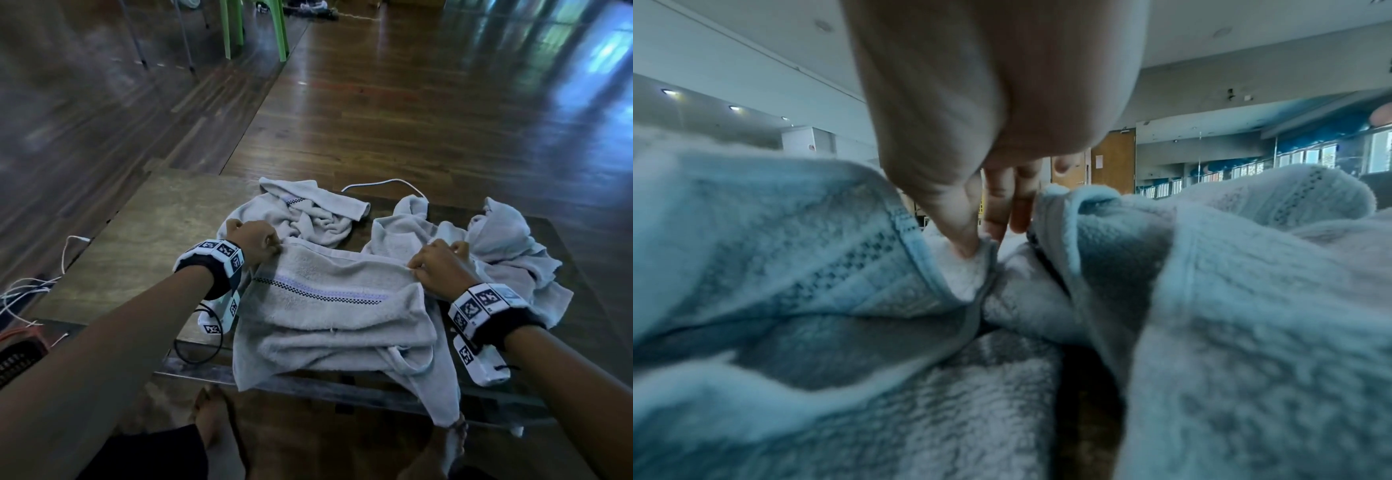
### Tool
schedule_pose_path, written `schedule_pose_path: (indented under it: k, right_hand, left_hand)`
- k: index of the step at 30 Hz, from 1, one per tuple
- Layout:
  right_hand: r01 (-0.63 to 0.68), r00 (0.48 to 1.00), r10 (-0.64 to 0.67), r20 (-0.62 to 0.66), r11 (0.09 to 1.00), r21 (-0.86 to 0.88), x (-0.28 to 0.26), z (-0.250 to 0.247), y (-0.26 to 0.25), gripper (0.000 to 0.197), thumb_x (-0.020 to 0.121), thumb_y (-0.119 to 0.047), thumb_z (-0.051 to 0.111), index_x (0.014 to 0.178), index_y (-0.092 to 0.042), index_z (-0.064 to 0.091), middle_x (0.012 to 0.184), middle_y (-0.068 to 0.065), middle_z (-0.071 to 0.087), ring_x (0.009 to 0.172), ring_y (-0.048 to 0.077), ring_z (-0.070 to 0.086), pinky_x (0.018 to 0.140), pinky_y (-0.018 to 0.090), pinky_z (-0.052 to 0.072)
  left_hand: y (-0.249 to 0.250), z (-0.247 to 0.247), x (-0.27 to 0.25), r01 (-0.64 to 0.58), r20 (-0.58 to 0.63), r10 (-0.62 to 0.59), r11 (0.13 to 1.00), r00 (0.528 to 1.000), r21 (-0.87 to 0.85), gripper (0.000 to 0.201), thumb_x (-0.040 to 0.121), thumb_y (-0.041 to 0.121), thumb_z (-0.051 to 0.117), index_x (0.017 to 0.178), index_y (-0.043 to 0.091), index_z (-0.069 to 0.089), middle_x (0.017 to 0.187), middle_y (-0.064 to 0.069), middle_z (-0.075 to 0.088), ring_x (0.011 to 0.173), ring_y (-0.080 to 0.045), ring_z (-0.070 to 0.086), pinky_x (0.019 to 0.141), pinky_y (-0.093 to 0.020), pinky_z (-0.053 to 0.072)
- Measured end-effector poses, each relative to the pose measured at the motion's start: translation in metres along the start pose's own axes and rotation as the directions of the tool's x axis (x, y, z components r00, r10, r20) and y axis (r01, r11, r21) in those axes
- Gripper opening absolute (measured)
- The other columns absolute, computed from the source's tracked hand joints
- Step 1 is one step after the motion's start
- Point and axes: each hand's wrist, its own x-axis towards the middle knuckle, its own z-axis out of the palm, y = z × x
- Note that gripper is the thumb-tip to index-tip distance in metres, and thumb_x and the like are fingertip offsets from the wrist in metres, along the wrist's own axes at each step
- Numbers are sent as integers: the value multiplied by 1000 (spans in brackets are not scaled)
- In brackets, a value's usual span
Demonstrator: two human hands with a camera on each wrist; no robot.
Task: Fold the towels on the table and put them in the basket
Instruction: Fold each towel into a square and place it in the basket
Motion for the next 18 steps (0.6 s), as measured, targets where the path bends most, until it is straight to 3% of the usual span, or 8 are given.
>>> schedule_pose_path:
  k: [3,5,8,10,13,16,18]
  right_hand:
    - [17,996,-1,-93,985,172,-7,-4,2,23,86,-13,51,86,-17,73,97,-1,67,98,23,56,87,41,30]
    - [53,983,14,-181,932,358,-15,-8,4,13,83,-3,55,84,-4,68,93,13,64,87,32,59,79,39,42]
    - [84,966,31,-258,903,422,-29,-17,5,9,77,5,59,80,2,67,88,21,63,80,34,59,71,36,43]
    - [102,960,23,-279,899,427,-42,-28,5,9,76,7,61,82,4,68,88,21,64,79,32,59,70,33,42]
    - [157,953,-19,-302,883,442,-67,-49,4,10,76,10,60,82,5,67,81,17,66,73,23,56,68,27,37]
    - [239,932,-78,-354,867,438,-89,-71,2,13,74,12,61,79,2,68,73,7,63,69,18,54,67,27,38]
    - [279,917,-118,-380,872,403,-104,-83,-1,14,72,12,63,79,1,69,74,7,64,68,17,54,65,28,40]
  left_hand:
    - [0,-12,-10,-13,-46,13,1000,999,2,11,85,29,63,89,19,66,100,1,64,97,-20,58,99,-42,35]
    - [2,-21,-19,-16,-80,17,1000,997,21,12,85,29,62,91,19,66,98,3,64,96,-17,58,98,-38,32]
    - [9,-41,-41,-56,-142,54,998,988,-13,14,85,27,64,93,18,69,95,4,65,91,-14,59,89,-29,35]
    - [15,-55,-58,-123,-176,112,991,978,-54,14,84,22,67,92,12,71,92,-1,69,85,-15,61,75,-19,40]
    - [24,-73,-86,-194,-223,168,976,960,-103,12,81,16,70,89,7,71,86,-4,69,73,-11,58,61,-2,38]
    - [26,-87,-114,-239,-283,190,960,940,-147,9,79,14,72,84,7,71,80,-1,67,67,-6,57,62,0,40]
    - [27,-94,-134,-265,-314,209,953,926,-147,6,78,14,74,80,11,69,75,6,63,63,5,56,63,-1,41]
